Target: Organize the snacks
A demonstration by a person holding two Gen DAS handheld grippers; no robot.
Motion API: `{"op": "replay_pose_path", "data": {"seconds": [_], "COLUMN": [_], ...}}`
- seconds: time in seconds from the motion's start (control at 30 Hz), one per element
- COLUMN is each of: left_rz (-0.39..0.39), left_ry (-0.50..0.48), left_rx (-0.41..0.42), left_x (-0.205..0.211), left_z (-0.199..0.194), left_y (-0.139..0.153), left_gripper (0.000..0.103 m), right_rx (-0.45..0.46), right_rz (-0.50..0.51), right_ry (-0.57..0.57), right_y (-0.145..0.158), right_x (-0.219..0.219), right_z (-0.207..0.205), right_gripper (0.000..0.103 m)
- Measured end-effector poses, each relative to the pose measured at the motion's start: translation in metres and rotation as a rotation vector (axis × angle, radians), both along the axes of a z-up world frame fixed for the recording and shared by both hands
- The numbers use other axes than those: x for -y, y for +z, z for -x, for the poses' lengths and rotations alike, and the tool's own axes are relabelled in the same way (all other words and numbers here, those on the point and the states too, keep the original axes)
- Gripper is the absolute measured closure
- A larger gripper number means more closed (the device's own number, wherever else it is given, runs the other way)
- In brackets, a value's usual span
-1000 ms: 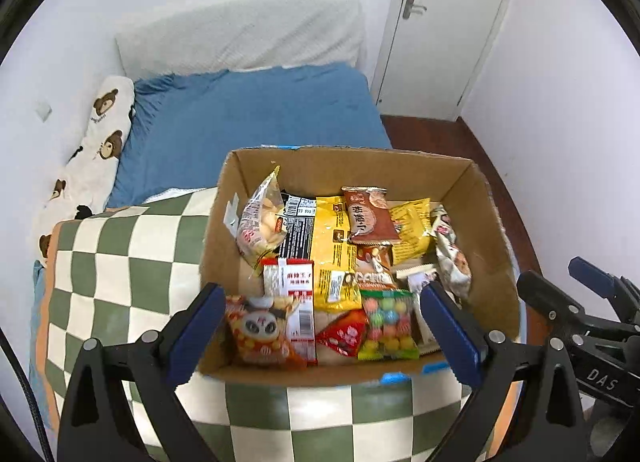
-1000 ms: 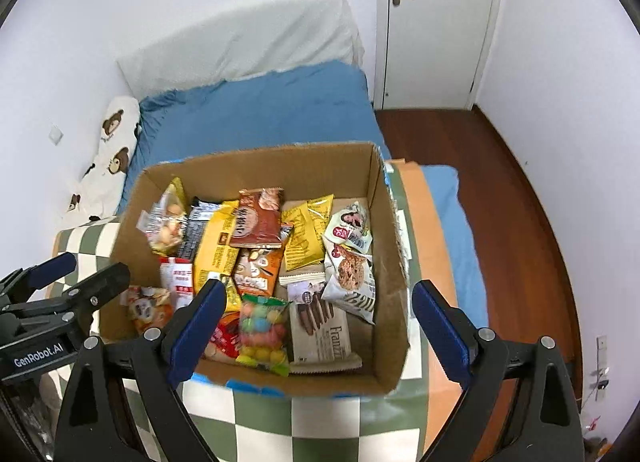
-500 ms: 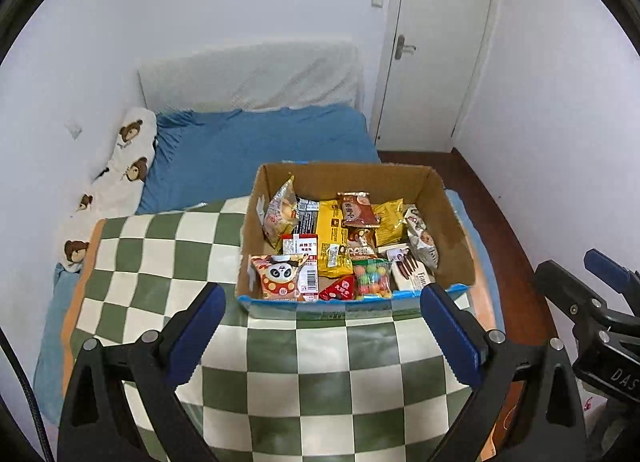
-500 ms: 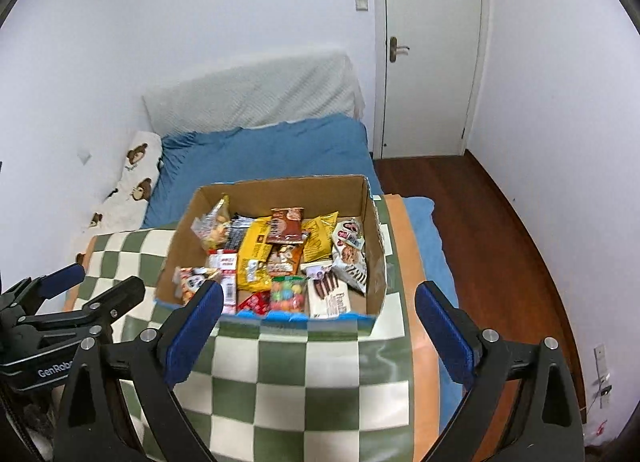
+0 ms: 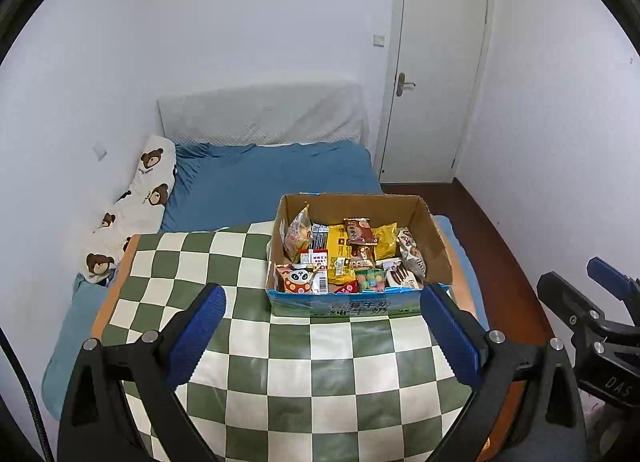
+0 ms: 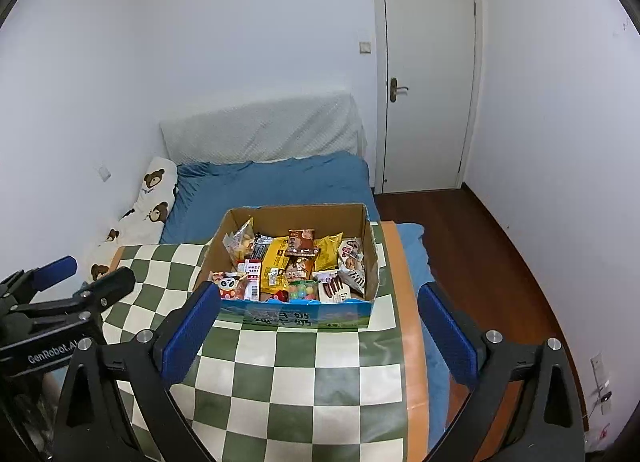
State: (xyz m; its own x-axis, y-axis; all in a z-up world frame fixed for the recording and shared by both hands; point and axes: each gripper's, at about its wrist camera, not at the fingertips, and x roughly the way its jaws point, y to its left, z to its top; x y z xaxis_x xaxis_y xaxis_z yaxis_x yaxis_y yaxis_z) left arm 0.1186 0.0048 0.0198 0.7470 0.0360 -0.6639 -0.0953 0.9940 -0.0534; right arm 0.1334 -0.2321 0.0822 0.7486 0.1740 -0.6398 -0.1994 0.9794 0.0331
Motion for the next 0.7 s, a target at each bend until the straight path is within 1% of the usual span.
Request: {"op": "replay_pose_path", "data": {"seconds": [0.17,0.4,0.47,0.5,0.53,0.7], "left_rz": [0.01,0.008,0.015,0.017,0.015,-0.017], "left_ry": [-0.005,-0.009,-0.013,-0.015,-0.016,0.001], "left_rx": [0.011,0.01,0.001,-0.001,-0.006,-0.014], "left_x": [0.0,0.005,0.005,0.005,0.005,0.004], "left_z": [0.013,0.018,0.014,0.012,0.008,-0.013], "left_y": [0.006,0.004,0.0,-0.002,-0.004,-0.013], "left_gripper": [0.003,0.003,0.003,0.0,0.0,0.0], "right_rx": [0.011,0.007,0.005,0.005,0.004,-0.004], "right_rz": [-0.004,0.002,0.008,0.01,0.016,0.036], "right_ry": [0.006,0.012,0.005,0.0,-0.006,-0.041], "right_y": [0.011,0.012,0.01,0.009,0.007,-0.007], "right_x": [0.002,0.002,0.002,0.003,0.003,0.007], "right_z": [0.016,0.022,0.021,0.02,0.016,-0.005], "right_gripper": [0.002,0.002,0.002,0.001,0.001,0.001]}}
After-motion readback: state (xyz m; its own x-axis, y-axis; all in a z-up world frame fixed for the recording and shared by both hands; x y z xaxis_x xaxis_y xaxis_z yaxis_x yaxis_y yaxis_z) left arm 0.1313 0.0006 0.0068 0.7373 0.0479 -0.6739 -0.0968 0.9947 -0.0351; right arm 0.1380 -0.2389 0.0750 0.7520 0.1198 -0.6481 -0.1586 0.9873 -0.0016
